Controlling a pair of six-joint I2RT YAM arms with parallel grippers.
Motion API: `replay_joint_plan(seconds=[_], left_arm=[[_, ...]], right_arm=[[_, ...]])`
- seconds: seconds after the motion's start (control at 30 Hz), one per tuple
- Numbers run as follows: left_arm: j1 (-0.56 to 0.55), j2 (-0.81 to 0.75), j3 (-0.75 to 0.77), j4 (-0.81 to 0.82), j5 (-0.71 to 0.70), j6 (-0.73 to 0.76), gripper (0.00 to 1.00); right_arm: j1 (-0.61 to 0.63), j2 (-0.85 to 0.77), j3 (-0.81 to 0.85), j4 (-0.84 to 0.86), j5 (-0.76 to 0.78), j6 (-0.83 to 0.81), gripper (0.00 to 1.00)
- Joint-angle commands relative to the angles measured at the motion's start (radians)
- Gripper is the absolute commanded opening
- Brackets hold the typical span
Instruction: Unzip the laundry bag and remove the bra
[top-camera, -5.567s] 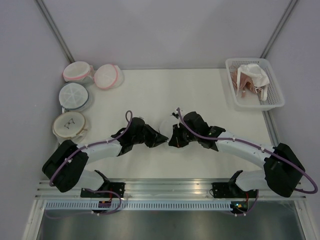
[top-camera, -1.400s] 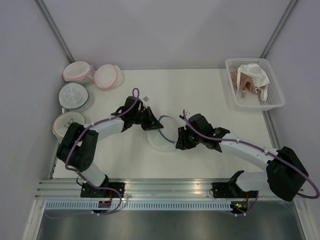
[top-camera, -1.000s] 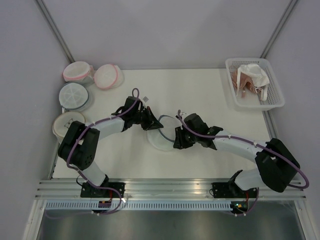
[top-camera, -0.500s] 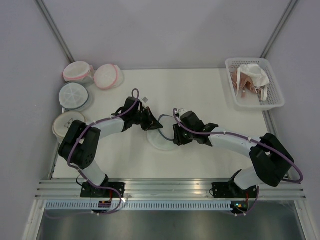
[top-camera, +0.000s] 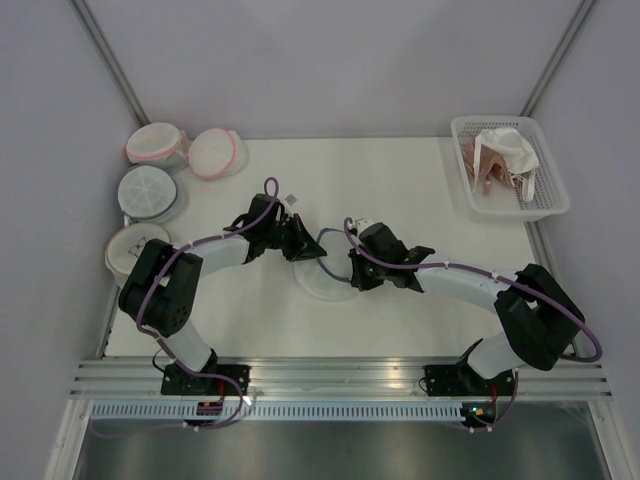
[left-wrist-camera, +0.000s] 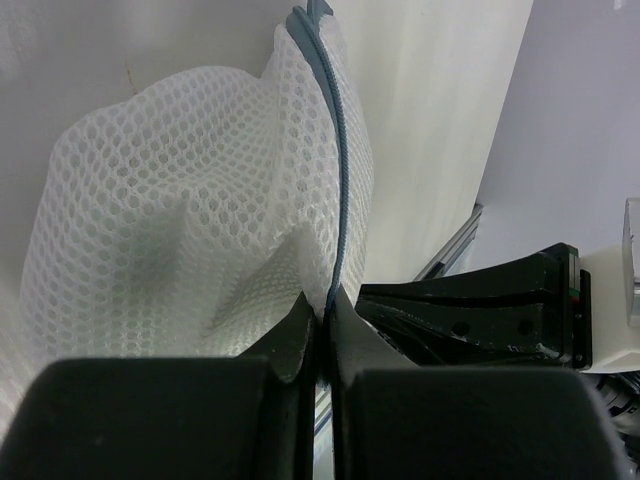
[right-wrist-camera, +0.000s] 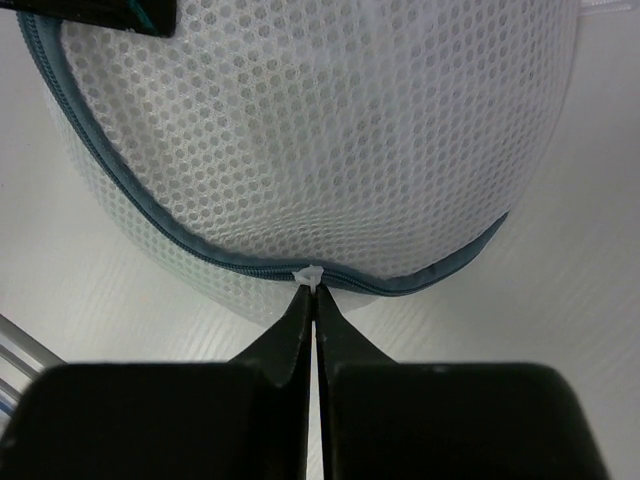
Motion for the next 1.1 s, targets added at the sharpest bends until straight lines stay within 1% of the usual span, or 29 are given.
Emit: replay_joint_plan(seconds=[0.0, 0.13, 0.23, 0.27, 0.3, 0.33, 0.37, 0.43, 0.47, 0.5, 0.53, 0.57, 0.6, 0.63, 0.67, 0.7, 0.73, 0.8, 0.83, 0.87, 0.9, 0.93, 1.0, 1.07], left_arm=[[0.012, 0.018, -0.009, 0.029, 0.018, -0.011, 0.02], [0.037, 0.055, 0.038, 0.026, 0.026, -0.002, 0.02], [0.055, 0.125, 0.127, -0.018, 0.03, 0.033, 0.02], [0.058, 0.145, 0.188, -0.038, 0.033, 0.043, 0.02], [0.065, 0.195, 0.218, -0.056, 0.039, 0.049, 0.02], [0.071, 0.214, 0.247, -0.057, 0.047, 0.053, 0.02], [0.074, 0.236, 0.303, -0.085, 0.05, 0.055, 0.02], [0.08, 0.304, 0.363, -0.087, 0.055, 0.046, 0.02], [0.08, 0.331, 0.431, -0.084, 0.067, 0.04, 0.02], [0.08, 0.373, 0.465, -0.069, 0.079, 0.032, 0.08], [0.08, 0.398, 0.52, -0.039, 0.098, -0.008, 0.15], [0.08, 0.414, 0.54, -0.012, 0.152, -0.037, 0.25], [0.078, 0.424, 0.554, 0.023, 0.177, -0.067, 0.37], [0.075, 0.42, 0.557, 0.075, 0.194, -0.125, 0.56], [0.074, 0.406, 0.549, 0.087, 0.196, -0.137, 0.62], [0.068, 0.345, 0.516, 0.082, 0.17, -0.134, 0.69], [0.068, 0.311, 0.491, 0.065, 0.17, -0.126, 0.71], [0.065, 0.227, 0.435, 0.017, 0.112, -0.102, 0.75], [0.066, 0.187, 0.372, -0.054, 0.065, -0.079, 0.77], [0.065, 0.097, 0.338, -0.085, 0.043, -0.072, 0.77], [0.063, 0.057, 0.298, -0.099, 0.024, -0.072, 0.78], [0.054, 0.011, 0.223, -0.109, 0.009, -0.077, 0.79], [0.033, -0.089, 0.165, -0.15, -0.048, -0.085, 0.8], [-0.02, -0.132, 0.097, -0.161, -0.097, -0.103, 0.8]], right_arm=[[0.001, -0.047, 0.006, -0.008, -0.003, 0.007, 0.0], [0.001, -0.086, 0.014, -0.097, 0.034, 0.019, 0.0], [0.001, -0.109, 0.016, -0.145, 0.083, 0.03, 0.0], [0.001, -0.112, 0.017, -0.177, 0.121, 0.038, 0.0], [0.001, -0.112, 0.022, -0.191, 0.134, 0.038, 0.0], [0.001, -0.112, 0.022, -0.203, 0.146, 0.041, 0.0], [0.001, -0.115, 0.022, -0.208, 0.143, 0.041, 0.0], [0.001, -0.118, 0.016, -0.203, 0.134, 0.049, 0.0], [0.001, -0.124, 0.016, -0.201, 0.129, 0.053, 0.0], [0.001, -0.127, 0.016, -0.201, 0.132, 0.056, 0.0], [0.0, -0.135, 0.014, -0.198, 0.135, 0.059, 0.0], [0.0, -0.138, 0.017, -0.198, 0.139, 0.059, 0.0], [0.0, -0.14, 0.02, -0.197, 0.142, 0.064, 0.0], [0.0, -0.141, 0.023, -0.192, 0.149, 0.065, 0.0], [0.0, -0.143, 0.029, -0.194, 0.155, 0.068, 0.0], [0.001, -0.14, 0.032, -0.192, 0.157, 0.07, 0.0], [0.0, -0.14, 0.037, -0.192, 0.163, 0.072, 0.0], [0.001, -0.143, 0.045, -0.189, 0.166, 0.078, 0.0], [0.0, -0.143, 0.046, -0.185, 0.169, 0.079, 0.0], [0.0, -0.143, 0.051, -0.183, 0.171, 0.079, 0.0], [0.0, -0.143, 0.052, -0.183, 0.174, 0.079, 0.01], [0.0, -0.147, 0.054, -0.175, 0.172, 0.078, 0.0], [0.0, -0.156, 0.054, -0.166, 0.171, 0.076, 0.0], [0.0, -0.176, 0.048, -0.14, 0.146, 0.075, 0.0]])
